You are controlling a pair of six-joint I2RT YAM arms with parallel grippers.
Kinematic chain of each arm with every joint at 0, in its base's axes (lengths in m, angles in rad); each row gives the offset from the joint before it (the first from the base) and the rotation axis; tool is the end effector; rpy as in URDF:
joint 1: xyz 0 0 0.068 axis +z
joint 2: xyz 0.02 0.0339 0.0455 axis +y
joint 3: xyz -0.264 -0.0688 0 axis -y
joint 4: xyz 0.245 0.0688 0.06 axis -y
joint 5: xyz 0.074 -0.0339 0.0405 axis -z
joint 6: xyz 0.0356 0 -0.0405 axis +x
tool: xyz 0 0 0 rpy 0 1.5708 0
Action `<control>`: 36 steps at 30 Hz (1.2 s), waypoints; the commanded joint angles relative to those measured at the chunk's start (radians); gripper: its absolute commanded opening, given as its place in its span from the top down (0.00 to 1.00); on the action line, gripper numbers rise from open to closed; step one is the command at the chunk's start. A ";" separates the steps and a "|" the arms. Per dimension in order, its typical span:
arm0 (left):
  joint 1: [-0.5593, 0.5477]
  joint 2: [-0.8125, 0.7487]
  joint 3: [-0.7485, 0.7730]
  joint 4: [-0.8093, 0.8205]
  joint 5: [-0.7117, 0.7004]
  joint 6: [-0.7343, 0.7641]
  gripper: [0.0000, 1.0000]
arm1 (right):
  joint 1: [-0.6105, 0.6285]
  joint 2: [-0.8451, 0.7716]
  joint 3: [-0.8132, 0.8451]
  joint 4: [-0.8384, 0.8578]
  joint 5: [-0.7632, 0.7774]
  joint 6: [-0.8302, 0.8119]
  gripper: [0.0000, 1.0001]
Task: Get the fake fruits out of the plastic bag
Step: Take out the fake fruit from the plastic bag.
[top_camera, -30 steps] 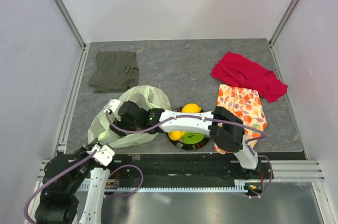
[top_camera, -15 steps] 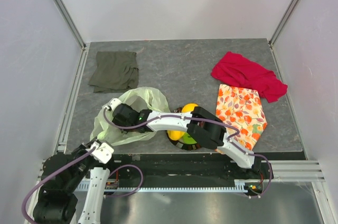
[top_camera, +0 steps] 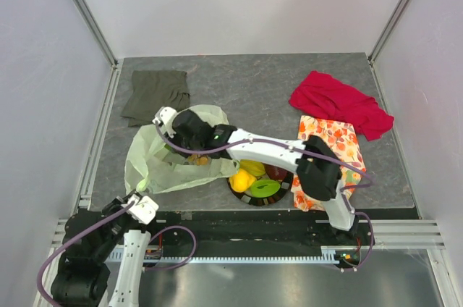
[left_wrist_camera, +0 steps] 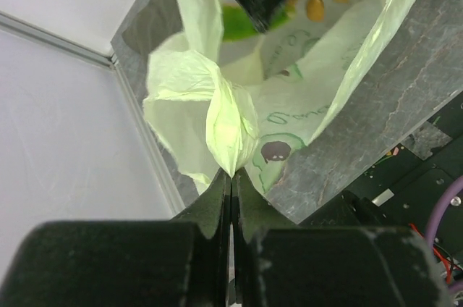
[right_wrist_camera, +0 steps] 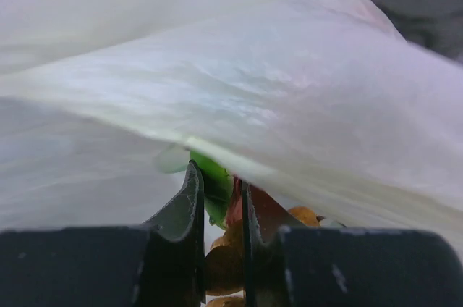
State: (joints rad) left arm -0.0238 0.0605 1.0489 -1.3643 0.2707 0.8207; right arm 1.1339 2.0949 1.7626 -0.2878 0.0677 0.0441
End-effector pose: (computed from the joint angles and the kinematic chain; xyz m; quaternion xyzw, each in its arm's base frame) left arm -0.0583 -0.0081 0.3273 0.4050 0.7162 0.1134 0.5570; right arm 0.2105 0.4451 0.2552 -0.4474 0.7680 0.2291 0.3970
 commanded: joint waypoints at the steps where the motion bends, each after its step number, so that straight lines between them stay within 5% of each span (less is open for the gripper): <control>1: -0.001 0.045 -0.018 -0.107 0.051 -0.034 0.98 | -0.022 -0.125 -0.041 0.030 -0.308 0.000 0.92; 8: -0.001 0.126 -0.027 0.033 0.068 -0.092 0.98 | -0.080 -0.073 -0.097 0.176 -0.618 0.175 0.84; 15: -0.001 0.190 -0.003 0.064 0.091 -0.146 0.98 | -0.111 -0.059 0.034 0.042 -0.740 -0.001 0.84; 19: -0.001 0.193 -0.007 0.079 0.108 -0.149 0.98 | -0.129 -0.006 0.017 0.036 -0.738 -0.035 0.74; 29: -0.001 0.205 -0.007 0.074 0.102 -0.169 0.98 | -0.141 0.131 0.052 -0.036 -0.460 -0.277 0.72; 36: -0.001 0.206 -0.015 0.065 0.094 -0.170 0.98 | -0.141 0.067 0.117 -0.037 -0.427 -0.268 0.83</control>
State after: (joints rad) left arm -0.0238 0.2508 1.0241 -1.3281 0.3492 0.6884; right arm 0.9936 2.2467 1.8114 -0.3374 -0.3958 -0.1871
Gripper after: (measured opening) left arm 0.022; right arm 0.287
